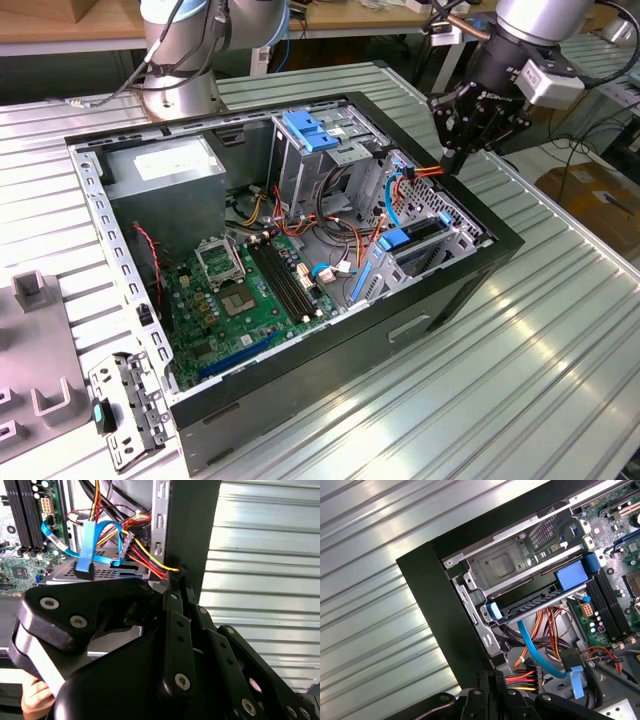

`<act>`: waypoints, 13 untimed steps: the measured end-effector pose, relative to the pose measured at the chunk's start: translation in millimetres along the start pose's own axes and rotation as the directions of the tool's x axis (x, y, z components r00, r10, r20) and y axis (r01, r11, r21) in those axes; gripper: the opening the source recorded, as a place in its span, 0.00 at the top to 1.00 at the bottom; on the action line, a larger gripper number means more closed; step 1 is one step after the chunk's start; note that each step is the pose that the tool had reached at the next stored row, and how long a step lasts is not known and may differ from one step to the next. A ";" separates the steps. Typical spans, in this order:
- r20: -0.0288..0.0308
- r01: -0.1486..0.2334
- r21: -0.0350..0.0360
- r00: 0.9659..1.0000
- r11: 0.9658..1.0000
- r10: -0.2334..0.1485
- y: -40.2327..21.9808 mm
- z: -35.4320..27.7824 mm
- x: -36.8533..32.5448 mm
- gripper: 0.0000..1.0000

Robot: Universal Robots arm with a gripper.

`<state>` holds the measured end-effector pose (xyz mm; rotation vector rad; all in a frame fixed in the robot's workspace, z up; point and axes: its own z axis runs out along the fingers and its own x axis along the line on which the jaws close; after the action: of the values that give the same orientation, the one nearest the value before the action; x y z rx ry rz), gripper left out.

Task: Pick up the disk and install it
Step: 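Insert the first disk wire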

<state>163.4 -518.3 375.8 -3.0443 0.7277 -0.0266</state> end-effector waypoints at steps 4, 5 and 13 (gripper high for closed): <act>0.000 -0.017 0.000 1.000 1.000 0.017 4.0 -0.2 -7.5 0.84; 0.000 -0.029 0.000 1.000 1.000 0.029 3.9 -0.1 -7.5 0.84; -0.002 -0.112 -0.001 0.994 0.994 0.112 6.8 -0.2 -13.3 0.84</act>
<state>148.5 -518.4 375.7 -2.9998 0.8970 -0.0276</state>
